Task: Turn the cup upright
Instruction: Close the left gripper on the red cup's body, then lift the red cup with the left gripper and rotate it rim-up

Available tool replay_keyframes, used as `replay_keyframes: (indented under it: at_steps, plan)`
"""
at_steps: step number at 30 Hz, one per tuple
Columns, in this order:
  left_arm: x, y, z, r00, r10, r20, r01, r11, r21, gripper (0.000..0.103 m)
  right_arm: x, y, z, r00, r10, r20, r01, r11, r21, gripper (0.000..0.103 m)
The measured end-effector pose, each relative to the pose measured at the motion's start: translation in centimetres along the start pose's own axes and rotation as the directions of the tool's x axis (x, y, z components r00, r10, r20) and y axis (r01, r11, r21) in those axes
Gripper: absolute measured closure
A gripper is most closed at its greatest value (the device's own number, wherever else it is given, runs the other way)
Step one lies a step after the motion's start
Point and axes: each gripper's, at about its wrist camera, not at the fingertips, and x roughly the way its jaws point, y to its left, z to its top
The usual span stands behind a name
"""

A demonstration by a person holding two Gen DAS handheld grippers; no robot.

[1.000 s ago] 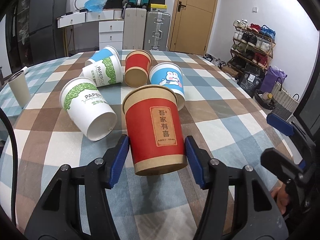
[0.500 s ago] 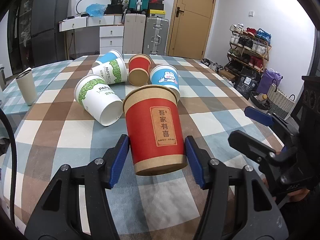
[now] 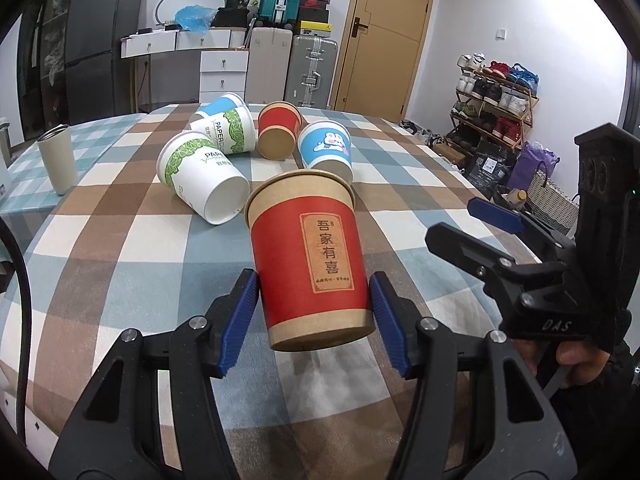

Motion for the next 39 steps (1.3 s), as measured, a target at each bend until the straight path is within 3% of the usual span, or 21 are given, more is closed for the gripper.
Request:
replay_keyframes:
  at_steps: [20, 22, 26, 31, 35, 39]
  plan:
    - [0.7, -1.6, -1.7, 0.999, -0.01, -0.032, 0.011, 1.0, 0.01, 0.048, 0.0, 0.0, 0.0, 1.0, -0.002, 0.0, 0.002, 1.0, 0.001, 0.0]
    - [0.7, -1.4, -1.6, 0.999, -0.011, -0.034, 0.011, 1.0, 0.016, 0.045, -0.1, 0.0, 0.0, 1.0, -0.001, 0.001, 0.001, 1.0, 0.003, 0.0]
    - [0.4, -1.0, -1.2, 1.0, -0.023, -0.018, 0.023, 1.0, 0.019, 0.021, -0.2, -0.1, 0.0, 1.0, 0.004, 0.002, -0.004, 1.0, 0.013, 0.0]
    - [-0.2, -0.5, -0.6, 1.0, -0.031, 0.007, 0.03, 0.999, 0.042, 0.019, -0.3, -0.5, 0.1, 1.0, 0.013, 0.003, -0.014, 0.999, 0.035, 0.0]
    - [-0.9, 0.4, -0.1, 0.997, -0.063, 0.045, 0.062, 0.998, 0.028, 0.001, -0.2, -0.6, 0.1, 1.0, 0.019, -0.001, -0.019, 0.999, 0.044, 0.0]
    - [-1.5, 1.2, 0.3, 0.994, -0.067, 0.09, 0.064, 0.997, 0.042, 0.001, -0.2, -0.6, 0.2, 1.0, 0.023, -0.009, -0.022, 0.999, 0.05, 0.0]
